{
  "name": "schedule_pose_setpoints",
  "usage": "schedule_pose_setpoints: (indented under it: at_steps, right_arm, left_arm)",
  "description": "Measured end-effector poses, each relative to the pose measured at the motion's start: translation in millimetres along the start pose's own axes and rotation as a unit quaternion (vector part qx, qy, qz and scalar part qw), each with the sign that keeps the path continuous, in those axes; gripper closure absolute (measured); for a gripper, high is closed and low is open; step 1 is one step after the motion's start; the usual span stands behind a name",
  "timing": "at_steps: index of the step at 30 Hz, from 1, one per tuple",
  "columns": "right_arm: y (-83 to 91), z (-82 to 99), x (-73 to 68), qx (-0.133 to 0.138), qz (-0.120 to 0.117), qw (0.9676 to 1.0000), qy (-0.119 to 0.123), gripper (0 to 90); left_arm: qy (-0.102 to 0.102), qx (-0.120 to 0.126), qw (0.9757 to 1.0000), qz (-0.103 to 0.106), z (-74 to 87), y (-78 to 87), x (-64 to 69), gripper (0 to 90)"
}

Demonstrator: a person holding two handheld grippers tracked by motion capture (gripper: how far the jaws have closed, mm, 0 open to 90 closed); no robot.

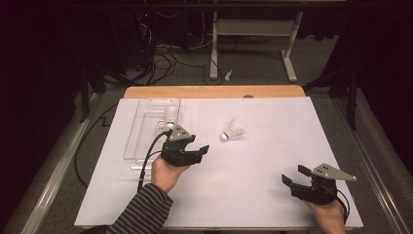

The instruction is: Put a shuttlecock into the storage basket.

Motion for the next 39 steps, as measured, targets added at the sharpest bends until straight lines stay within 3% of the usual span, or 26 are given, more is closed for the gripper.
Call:
schedule_pose_setpoints:
  at_steps: [17, 39]
  right_arm:
    - [-0.3, 0.1, -0.8, -0.002, -0.001, 1.0, 0.001, 27.4]
    - [-0.5, 0.2, -1.4, -0.003, -0.003, 1.0, 0.003, 27.4]
  left_arm:
    - [-0.007, -0.019, 0.9998, -0.005, -2.6, -17.3, -0.8, 37.9]
    - [0.004, -0.03, 0.9995, -0.009, -7.1, -37.7, -2.4, 37.7]
Point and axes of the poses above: each handheld gripper's, and its own axes: y roughly backward along the jaws, z roughly out of its underside, x roughly to its right, the point moved 3 cm from there along -y, roughly forward along the jaws, and after that the axes turned 14 degrees about z, right-handed, at the moved point
